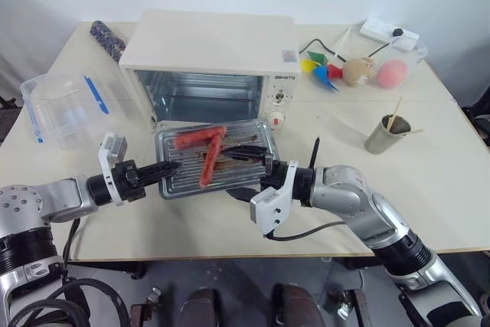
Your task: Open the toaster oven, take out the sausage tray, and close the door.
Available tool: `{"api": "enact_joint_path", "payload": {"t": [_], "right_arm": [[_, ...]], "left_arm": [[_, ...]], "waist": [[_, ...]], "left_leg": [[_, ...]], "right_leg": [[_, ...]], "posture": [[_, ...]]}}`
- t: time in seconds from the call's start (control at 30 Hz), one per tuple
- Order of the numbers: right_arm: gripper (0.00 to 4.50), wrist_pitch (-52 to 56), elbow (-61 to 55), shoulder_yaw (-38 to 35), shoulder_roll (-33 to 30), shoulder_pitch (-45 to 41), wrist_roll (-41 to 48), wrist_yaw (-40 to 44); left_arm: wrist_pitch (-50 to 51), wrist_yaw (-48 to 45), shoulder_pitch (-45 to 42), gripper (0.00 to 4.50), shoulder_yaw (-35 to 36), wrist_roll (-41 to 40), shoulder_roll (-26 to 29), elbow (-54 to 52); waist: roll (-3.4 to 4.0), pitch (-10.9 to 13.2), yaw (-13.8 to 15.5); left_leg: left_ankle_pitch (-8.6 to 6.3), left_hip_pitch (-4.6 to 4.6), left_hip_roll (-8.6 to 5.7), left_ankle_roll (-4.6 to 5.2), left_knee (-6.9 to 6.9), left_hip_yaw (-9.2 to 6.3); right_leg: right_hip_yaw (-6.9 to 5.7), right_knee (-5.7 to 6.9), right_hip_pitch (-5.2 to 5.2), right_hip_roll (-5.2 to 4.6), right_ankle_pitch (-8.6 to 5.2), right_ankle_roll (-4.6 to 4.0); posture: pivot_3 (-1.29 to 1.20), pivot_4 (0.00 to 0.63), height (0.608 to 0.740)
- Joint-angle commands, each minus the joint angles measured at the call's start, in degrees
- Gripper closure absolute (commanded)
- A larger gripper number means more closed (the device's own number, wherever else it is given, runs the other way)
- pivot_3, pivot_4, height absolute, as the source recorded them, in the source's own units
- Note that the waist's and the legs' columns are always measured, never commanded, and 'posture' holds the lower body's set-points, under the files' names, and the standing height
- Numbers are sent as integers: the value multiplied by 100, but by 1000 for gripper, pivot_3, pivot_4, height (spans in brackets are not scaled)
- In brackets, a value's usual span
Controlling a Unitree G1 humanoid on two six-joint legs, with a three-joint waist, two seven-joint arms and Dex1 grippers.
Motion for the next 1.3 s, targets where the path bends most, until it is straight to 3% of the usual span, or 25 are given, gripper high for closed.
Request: {"api": "enact_joint_path", "payload": {"t": [0.03, 0.37, 0.63, 0.77, 1.1, 1.3], "right_arm": [[46, 380, -488, -347, -127, -26, 911, 423], [46, 2248, -1235, -1055, -868, 431, 3647, 1782], [46, 3111, -828, -1721, -1495, 469, 4303, 2219], [934, 3113, -393, -1921, -1553, 560, 4295, 2324], [4412, 1762, 1708, -1506, -1082, 447, 3190, 2409], [4464, 1181, 2745, -1324, -558, 110, 2883, 2435]], "left_arm": [[7, 57, 60, 4500, 23, -323, -17, 68], [-85, 473, 485, 4500, 82, -1041, -50, -71], [-1166, 1336, 1823, 4500, -52, -2913, 267, -822], [-1682, 1406, 2372, 4500, 50, -3203, 218, -1254], [-2631, 1421, 3330, 4500, 586, -3203, -604, -2353], [-3097, 1564, 3751, 4500, 860, -3203, -1079, -2920]], "waist": [[0, 0, 5], [-1, 0, 13], [-2, 0, 11], [-1, 1, 34], [2, 2, 115], [4, 4, 93]], "left_leg": [[0, 0, 0, 0, 0, 0], [0, 6, 0, 1, -1, -2], [-3, 59, 2, 4, -36, 8], [-6, 82, 1, 10, -35, 10], [-11, 87, 0, 18, -24, 14], [-11, 89, 1, 17, -23, 13]], "right_leg": [[0, 0, 0, 0, 0, 0], [9, -1, 2, 0, 0, 0], [59, -4, 11, -2, 0, 0], [61, -21, 43, -3, 0, -1], [63, -46, 66, 3, 0, -1], [63, -50, 71, 4, 0, -1]], "posture": [[0, 150, 740], [0, 150, 740], [0, 150, 740], [0, 150, 740], [0, 150, 740], [0, 150, 740]]}}
